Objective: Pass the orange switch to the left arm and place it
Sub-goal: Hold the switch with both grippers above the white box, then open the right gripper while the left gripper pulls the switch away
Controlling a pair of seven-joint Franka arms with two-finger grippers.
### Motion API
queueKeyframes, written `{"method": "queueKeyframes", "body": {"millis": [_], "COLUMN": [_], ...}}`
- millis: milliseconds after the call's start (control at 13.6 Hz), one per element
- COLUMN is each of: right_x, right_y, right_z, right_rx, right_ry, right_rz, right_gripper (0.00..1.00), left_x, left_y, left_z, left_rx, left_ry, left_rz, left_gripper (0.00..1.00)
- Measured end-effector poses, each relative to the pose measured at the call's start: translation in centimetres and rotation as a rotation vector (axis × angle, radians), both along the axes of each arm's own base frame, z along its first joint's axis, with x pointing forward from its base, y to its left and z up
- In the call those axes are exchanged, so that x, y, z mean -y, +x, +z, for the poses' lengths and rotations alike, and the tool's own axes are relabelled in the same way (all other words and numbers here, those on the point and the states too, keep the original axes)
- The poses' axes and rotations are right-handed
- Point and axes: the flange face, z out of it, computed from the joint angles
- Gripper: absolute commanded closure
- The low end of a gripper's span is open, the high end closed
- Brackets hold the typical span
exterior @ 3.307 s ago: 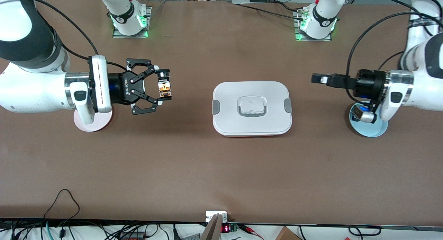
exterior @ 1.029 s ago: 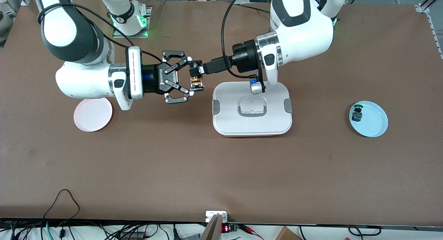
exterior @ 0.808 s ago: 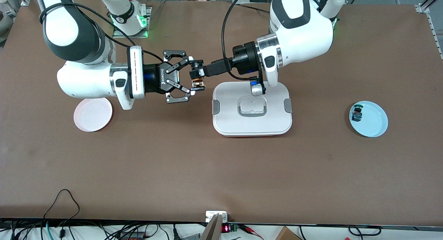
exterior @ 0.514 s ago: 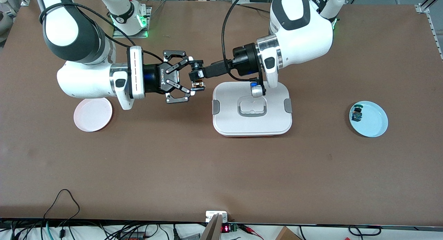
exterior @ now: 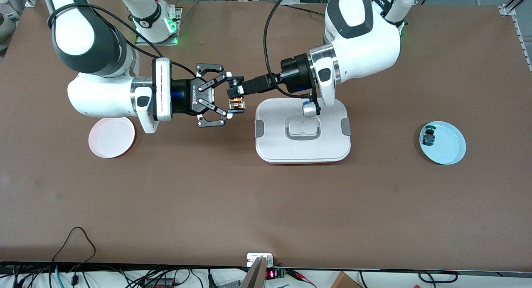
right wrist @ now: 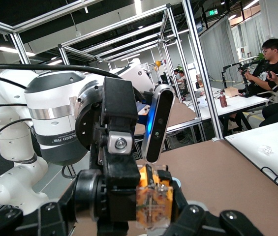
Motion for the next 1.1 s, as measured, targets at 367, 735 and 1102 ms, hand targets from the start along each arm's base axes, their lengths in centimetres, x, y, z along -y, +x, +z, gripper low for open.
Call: {"method": "queueKeyframes", "body": {"millis": [367, 735, 1102], "right_x": [-0.09, -0.24, -0.03], "right_y": [-0.06, -0.77, -0.66], "right_z": [0.07, 0.65, 0.22], "right_rx": [0.001, 0.003, -0.003], "right_ry": [-0.001, -0.006, -0.016], "right_rz": [-0.003, -0.005, -0.022], "right_gripper": [0.00, 0.00, 0.00], "left_x": [-0.05, -0.08, -0.78], "left_y": [0.05, 0.15, 0.60], "left_z": [-0.02, -0.18, -0.57], "left_rx": [0.003, 0.000, -0.007], "left_ry": [0.001, 0.001, 0.004], "left_rz": [0.001, 0.001, 0.007], "left_gripper": [1.00, 1.00, 1.00]}}
